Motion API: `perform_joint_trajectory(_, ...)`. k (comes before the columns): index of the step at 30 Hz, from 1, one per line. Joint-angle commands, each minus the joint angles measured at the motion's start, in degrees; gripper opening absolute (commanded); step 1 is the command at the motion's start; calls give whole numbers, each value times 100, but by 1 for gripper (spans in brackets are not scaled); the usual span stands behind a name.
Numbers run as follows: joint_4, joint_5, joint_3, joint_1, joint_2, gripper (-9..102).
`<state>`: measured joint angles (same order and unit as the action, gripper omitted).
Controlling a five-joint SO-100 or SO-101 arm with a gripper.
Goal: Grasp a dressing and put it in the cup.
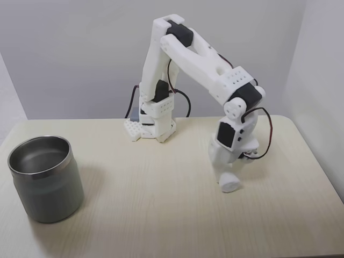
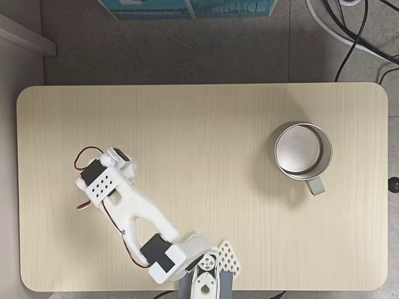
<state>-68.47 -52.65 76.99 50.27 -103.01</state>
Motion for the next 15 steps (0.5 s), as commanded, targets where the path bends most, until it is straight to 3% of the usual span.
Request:
perform_joint_trajectory(1,-255,149,26,88,888,0)
perform_joint_trajectory(9,-1055,1195,378,211,3059,0)
perform_joint_trajectory(15,-1898,1793,1125,-466,4087,0)
